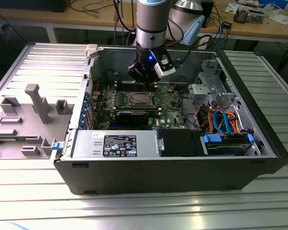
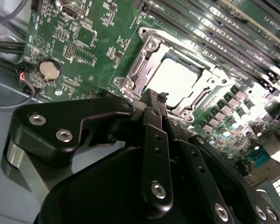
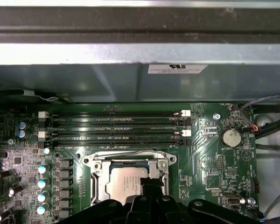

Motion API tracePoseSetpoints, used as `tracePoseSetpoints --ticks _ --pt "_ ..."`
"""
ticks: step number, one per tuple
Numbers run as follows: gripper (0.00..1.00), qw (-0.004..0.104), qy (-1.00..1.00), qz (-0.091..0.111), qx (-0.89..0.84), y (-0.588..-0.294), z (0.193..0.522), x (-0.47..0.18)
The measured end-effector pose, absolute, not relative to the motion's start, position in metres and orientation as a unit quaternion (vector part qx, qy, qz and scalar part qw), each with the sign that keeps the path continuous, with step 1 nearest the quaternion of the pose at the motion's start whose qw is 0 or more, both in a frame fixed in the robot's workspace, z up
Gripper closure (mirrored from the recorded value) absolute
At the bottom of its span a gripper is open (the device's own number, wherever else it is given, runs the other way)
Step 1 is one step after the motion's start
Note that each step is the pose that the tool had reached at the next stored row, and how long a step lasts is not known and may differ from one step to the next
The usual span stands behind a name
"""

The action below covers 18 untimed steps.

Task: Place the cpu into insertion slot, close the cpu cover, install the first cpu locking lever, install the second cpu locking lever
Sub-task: 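Install the second cpu locking lever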

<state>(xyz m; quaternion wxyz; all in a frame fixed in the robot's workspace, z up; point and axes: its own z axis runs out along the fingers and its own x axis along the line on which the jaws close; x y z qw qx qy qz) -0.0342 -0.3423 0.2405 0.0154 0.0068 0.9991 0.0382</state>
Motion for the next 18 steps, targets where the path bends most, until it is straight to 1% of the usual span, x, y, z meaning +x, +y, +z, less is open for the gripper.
tracePoseSetpoints --ticks 5,18 --pt "0.89 0.015 0.999 0.038 0.007 -0.3496 0.2402 -0.0342" --pt "0.89 0.015 0.999 0.038 0.007 -0.3501 0.2455 -0.0343"
